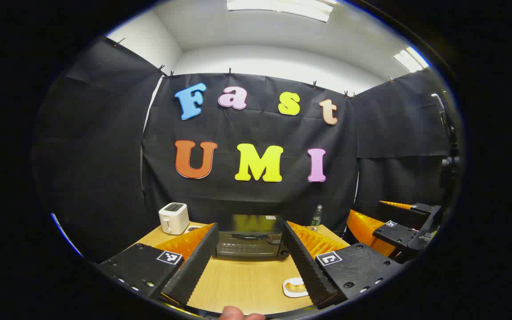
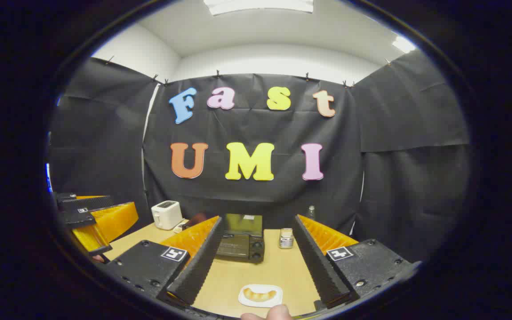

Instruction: Open the electric oven with the left hand, put the food in, and close the electric oven.

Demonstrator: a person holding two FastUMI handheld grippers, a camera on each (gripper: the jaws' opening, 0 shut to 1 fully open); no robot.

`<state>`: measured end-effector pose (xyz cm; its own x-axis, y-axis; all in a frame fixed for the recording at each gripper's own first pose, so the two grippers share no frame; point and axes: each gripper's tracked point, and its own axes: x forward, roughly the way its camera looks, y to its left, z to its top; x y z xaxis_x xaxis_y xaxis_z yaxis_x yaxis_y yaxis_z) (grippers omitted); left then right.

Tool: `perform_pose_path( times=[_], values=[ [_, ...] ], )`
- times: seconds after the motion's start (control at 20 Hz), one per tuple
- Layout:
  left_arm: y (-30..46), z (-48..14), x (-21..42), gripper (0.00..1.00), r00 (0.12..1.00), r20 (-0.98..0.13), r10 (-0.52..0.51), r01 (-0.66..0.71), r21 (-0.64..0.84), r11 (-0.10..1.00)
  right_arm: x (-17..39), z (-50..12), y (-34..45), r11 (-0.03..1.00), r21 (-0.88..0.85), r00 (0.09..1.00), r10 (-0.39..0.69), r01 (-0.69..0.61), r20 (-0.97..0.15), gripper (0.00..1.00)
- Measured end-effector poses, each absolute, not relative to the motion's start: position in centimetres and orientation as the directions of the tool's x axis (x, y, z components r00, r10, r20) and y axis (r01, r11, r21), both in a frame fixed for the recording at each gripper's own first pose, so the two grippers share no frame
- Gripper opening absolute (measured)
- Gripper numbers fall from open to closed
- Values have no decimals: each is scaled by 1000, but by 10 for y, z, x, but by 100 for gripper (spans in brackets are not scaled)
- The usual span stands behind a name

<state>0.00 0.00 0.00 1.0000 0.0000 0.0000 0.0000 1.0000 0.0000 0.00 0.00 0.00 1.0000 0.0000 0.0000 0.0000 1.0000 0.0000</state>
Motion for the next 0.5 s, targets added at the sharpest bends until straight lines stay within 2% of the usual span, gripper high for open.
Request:
perform_pose_path(
  times=[0.15, 0.5],
  values=[
    [11, -5, 6, 94, 999, -8, 39, -39, 1, 999, 5, -2, -2, 1000, 5, 1000, 0, 0, -10, 98],
    [8, -1, 11, 94, 998, -7, 57, -57, 11, 998, 9, -8, -7, 1000, 18, 999, -7, 7, -33, 98]
  ],
)
